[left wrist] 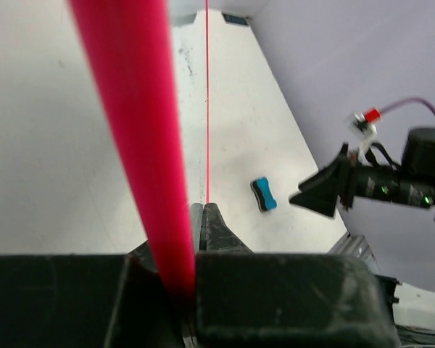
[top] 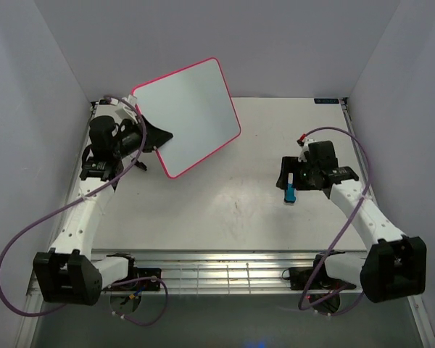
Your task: Erase the whiteboard
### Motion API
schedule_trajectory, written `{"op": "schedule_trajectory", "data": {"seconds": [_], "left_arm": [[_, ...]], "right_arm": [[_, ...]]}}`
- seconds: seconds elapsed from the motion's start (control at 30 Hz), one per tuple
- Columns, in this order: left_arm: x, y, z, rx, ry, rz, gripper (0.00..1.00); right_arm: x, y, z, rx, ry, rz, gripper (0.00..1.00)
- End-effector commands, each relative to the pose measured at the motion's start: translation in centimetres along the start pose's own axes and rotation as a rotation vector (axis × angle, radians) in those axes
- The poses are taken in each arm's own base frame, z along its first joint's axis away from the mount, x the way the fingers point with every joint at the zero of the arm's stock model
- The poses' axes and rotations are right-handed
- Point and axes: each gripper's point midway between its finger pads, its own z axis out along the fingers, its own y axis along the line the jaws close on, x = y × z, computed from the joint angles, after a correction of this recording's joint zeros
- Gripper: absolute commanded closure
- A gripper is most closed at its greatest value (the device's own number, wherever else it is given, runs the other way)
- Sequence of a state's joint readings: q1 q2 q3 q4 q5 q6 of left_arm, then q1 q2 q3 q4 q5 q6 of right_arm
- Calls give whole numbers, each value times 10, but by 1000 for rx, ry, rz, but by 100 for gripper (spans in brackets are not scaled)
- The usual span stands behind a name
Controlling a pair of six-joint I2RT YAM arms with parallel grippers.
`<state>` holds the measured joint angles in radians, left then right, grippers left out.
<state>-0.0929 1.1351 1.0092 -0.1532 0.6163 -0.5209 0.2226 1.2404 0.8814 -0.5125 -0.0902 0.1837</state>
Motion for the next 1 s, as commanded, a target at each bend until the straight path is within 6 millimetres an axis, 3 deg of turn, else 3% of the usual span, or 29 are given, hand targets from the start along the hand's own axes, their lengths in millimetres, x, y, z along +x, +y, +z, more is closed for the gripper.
{"op": "schedule_trajectory", "data": {"seconds": [0.0,0.03,0.07,0.13,0.17,0.2,0.37,0.5,0.67,0.73,0.77,0.8,0.97], "left_arm": [[-92,-31,-2,162,-238,234,100],[-100,-27,2,165,-255,257,100],[-112,-11,7,143,-275,267,100],[-132,-13,3,207,-347,352,100],[-137,0,7,208,-357,368,100],[-148,-3,5,227,-396,423,100],[-170,37,5,159,-421,550,100],[-165,69,-6,176,-383,603,100],[-149,106,-33,239,-295,567,100],[-144,111,-44,259,-302,610,100],[-136,122,-52,231,-319,591,100],[-141,120,-60,219,-370,627,100],[-129,148,-61,159,-332,625,100]], "right_arm": [[2,41,-18,-238,-90,-20,13],[-1,51,-31,-288,-129,-25,9],[1,54,-36,-306,-140,-23,10],[11,64,-49,-371,-155,-29,10],[14,68,-54,-394,-164,-33,10],[17,71,-58,-414,-171,-37,10],[33,85,-86,-516,-247,-74,10],[38,93,-99,-557,-275,-91,10],[42,97,-99,-573,-255,-94,10],[42,98,-97,-575,-245,-97,10],[43,98,-97,-575,-241,-98,10],[42,98,-96,-575,-242,-103,10],[44,101,-99,-581,-245,-116,10]]}}
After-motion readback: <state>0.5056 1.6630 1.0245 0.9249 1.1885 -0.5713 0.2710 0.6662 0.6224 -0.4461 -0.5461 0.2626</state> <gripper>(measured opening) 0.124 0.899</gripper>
